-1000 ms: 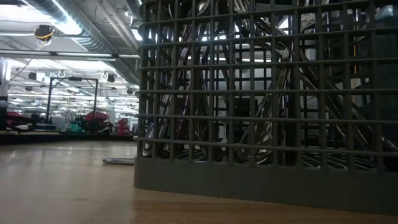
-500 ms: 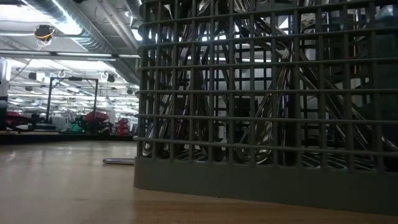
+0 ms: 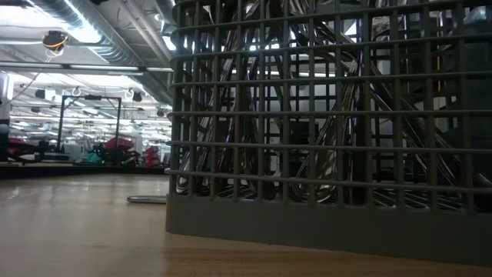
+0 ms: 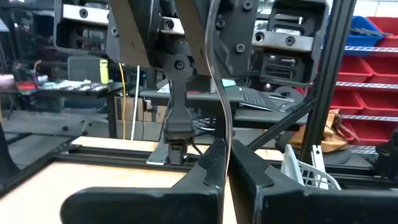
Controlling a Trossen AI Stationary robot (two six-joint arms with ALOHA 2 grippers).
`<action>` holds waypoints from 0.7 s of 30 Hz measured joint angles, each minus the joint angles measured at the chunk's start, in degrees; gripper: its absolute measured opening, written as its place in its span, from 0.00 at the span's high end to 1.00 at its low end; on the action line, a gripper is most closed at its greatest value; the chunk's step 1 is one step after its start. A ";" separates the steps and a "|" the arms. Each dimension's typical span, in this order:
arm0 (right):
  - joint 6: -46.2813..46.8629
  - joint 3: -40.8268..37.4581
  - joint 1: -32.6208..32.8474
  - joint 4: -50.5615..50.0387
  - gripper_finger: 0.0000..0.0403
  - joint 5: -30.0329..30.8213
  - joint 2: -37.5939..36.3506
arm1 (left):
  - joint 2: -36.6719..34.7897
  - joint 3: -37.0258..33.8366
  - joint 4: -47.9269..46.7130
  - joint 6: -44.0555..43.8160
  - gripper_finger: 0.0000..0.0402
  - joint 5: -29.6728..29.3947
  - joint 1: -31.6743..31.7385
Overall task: Sort silverware
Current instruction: Put the fork into the gray silverware rack
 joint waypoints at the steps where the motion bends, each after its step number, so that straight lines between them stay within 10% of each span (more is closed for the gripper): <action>1: -0.44 0.04 0.05 -0.13 0.76 -0.15 -0.26 | -0.07 0.00 0.04 0.65 1.00 -0.24 -0.29; 21: -1.02 0.00 0.17 -26.93 0.76 2.37 -12.56 | 2.94 1.02 15.93 -0.44 1.00 -0.77 -11.70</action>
